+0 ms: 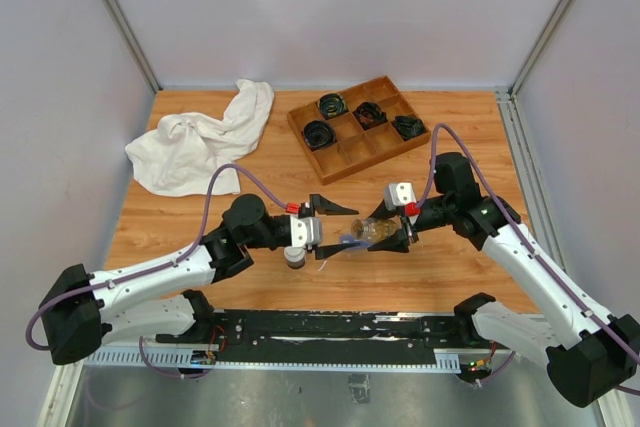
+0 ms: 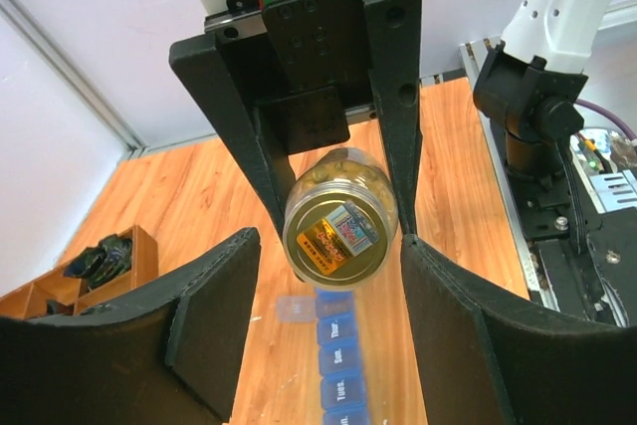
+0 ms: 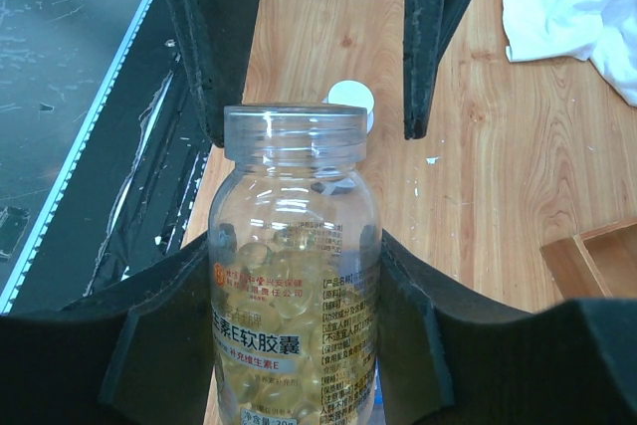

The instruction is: Sort the pills into containers

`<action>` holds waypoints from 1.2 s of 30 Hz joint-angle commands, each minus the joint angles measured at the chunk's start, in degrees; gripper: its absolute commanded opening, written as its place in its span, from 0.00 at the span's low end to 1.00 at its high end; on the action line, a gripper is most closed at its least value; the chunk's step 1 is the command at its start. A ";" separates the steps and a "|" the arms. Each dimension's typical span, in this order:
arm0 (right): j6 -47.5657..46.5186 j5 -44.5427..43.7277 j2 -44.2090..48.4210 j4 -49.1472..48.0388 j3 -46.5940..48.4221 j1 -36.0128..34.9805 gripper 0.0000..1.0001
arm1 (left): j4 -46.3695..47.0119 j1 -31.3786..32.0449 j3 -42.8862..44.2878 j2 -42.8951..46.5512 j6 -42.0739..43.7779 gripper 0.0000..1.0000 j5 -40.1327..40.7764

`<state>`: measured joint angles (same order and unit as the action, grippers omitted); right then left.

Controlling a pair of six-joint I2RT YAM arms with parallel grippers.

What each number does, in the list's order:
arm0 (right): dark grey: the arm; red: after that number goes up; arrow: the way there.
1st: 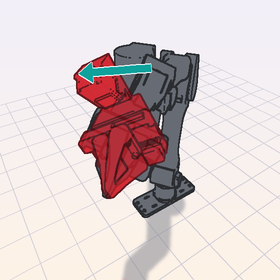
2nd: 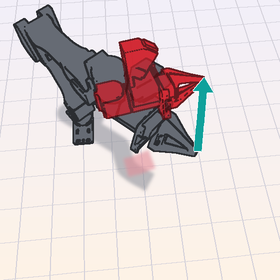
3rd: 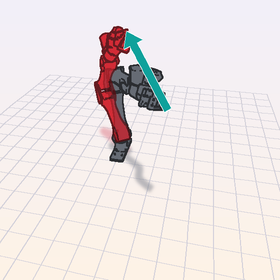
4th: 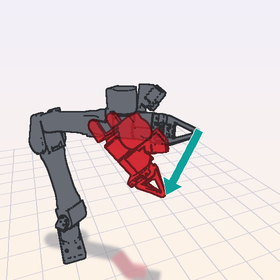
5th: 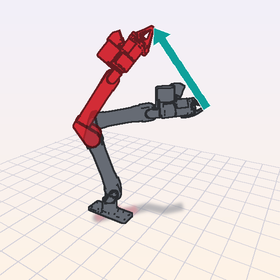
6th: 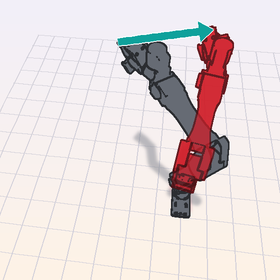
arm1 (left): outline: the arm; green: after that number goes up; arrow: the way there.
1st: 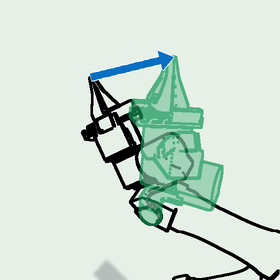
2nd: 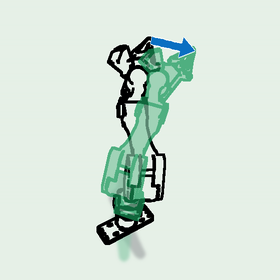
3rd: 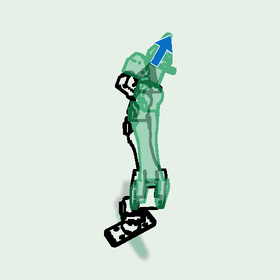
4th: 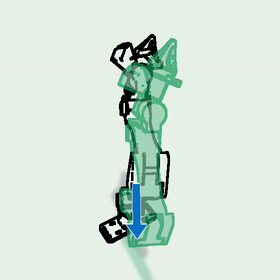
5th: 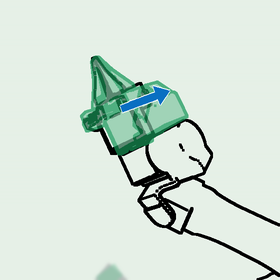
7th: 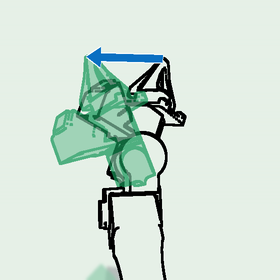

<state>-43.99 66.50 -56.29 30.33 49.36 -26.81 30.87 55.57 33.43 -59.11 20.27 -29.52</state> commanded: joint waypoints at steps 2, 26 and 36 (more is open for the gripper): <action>-0.79 1.31 -0.17 0.35 2.57 1.06 0.01 | 3.68 -0.31 0.52 -0.05 -1.31 0.67 1.36; 9.28 -9.02 -5.33 -6.94 3.72 5.02 0.01 | 16.25 -7.86 5.29 -14.22 -33.43 0.00 -2.66; 11.91 -13.27 -4.89 -10.55 2.58 6.41 0.01 | 19.32 -9.17 5.91 -17.12 -49.83 0.00 12.42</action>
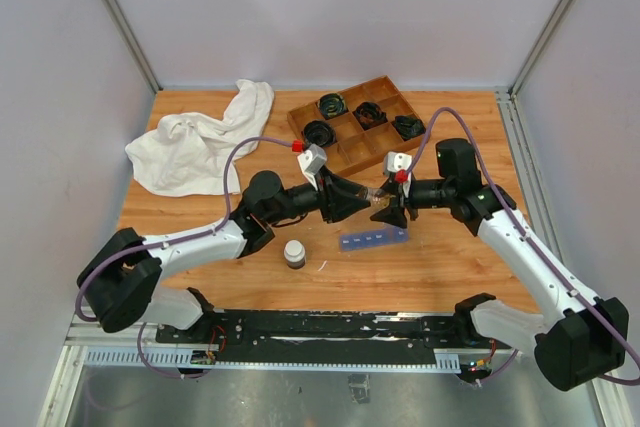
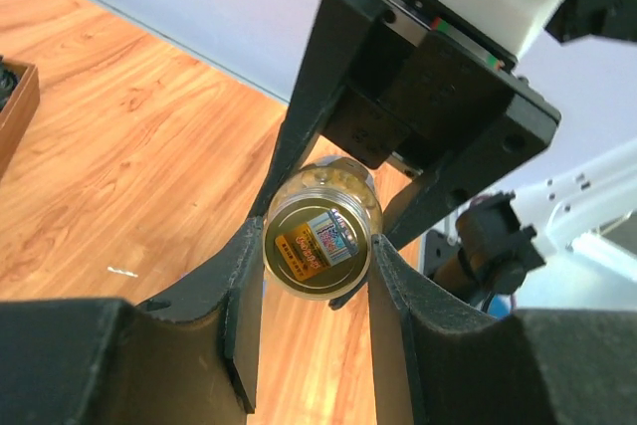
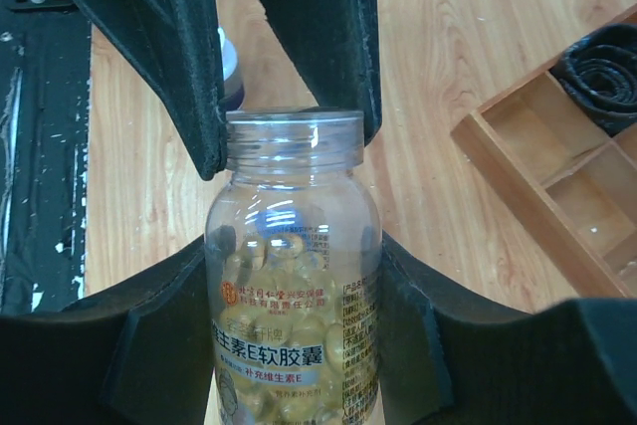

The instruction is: Sort the pills into containers

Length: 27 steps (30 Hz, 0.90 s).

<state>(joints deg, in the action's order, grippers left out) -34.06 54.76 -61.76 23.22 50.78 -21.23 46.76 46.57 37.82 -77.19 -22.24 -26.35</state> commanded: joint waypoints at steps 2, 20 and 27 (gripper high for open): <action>2.00 -1.48 0.11 -3.45 1.18 0.84 0.01 | 2.58 -0.16 1.74 1.52 -9.05 0.00 10.71; 2.33 -0.53 -0.16 -3.38 1.07 1.34 0.01 | -18.86 8.43 11.37 3.84 -15.90 0.43 28.27; 1.95 1.01 0.39 -2.67 1.01 1.35 0.01 | -18.18 8.41 9.39 7.07 -13.18 0.91 28.25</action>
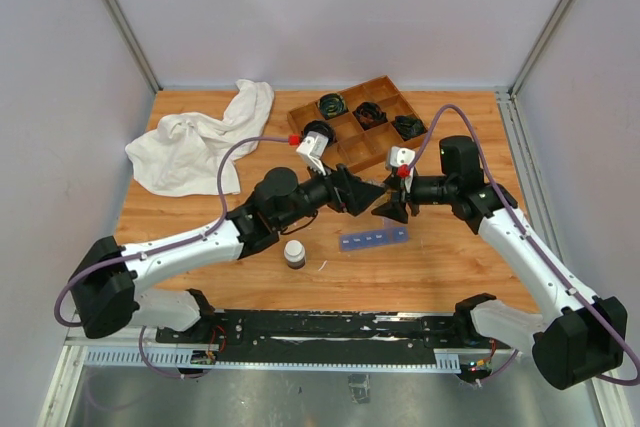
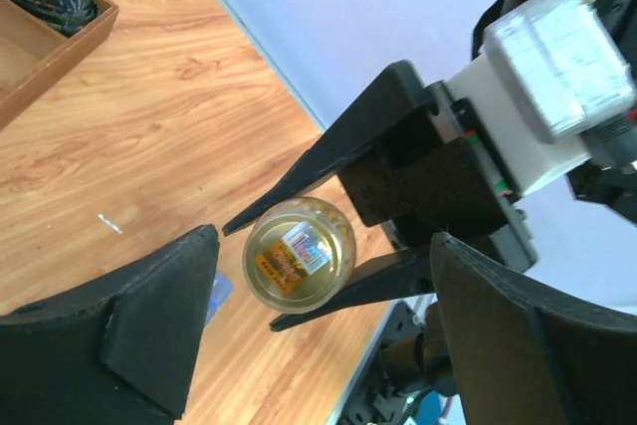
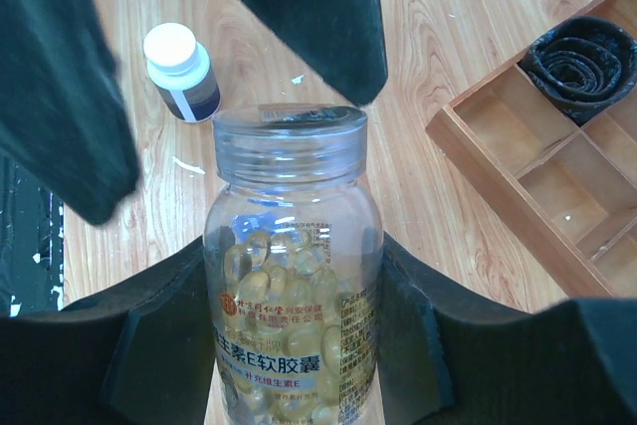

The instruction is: Sort the pills into containers

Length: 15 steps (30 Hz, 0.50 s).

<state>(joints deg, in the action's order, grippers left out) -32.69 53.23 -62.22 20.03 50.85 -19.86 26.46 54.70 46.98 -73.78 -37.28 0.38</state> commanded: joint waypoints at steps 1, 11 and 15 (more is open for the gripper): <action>0.46 2.74 0.99 0.68 0.96 0.06 0.01 | 2.23 0.29 -0.43 4.92 2.63 0.93 1.91; -2.22 6.95 2.16 3.22 0.84 0.15 0.01 | 10.62 0.32 -11.93 14.86 31.23 0.99 -14.40; -3.70 9.36 2.38 4.41 0.92 0.17 0.01 | 8.95 0.22 -13.29 16.82 46.64 0.99 -24.27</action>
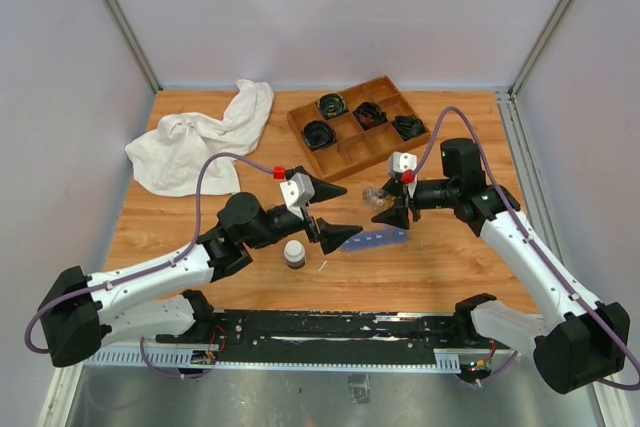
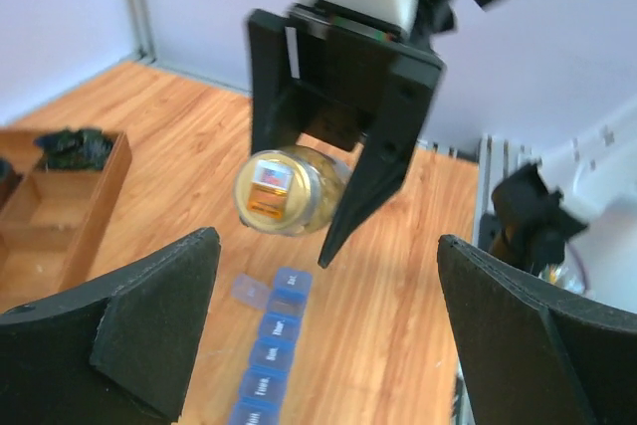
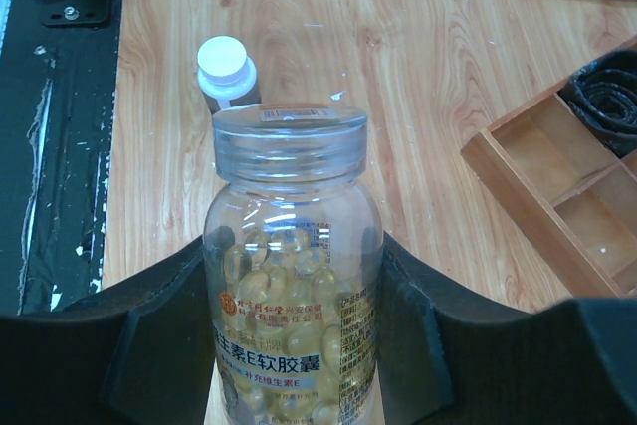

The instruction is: Sort the pills into containers

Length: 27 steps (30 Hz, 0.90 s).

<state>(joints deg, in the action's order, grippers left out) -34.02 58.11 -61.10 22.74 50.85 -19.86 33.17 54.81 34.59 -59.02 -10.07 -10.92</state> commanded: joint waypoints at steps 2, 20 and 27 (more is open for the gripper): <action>-3.02 5.09 1.09 2.36 1.01 0.17 0.01 | 0.44 -0.19 -0.21 2.05 23.65 0.99 -16.20; -4.33 7.24 0.99 3.45 1.01 0.15 0.01 | -1.93 -4.85 9.68 -10.39 20.62 0.84 -22.32; -4.39 7.55 0.93 3.61 1.01 0.17 0.01 | 0.38 -5.24 9.69 -12.00 18.06 0.73 -22.48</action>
<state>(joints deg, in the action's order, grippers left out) -37.58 63.13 -60.84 25.65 50.85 -19.86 30.55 49.93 42.44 -70.11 9.65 -32.34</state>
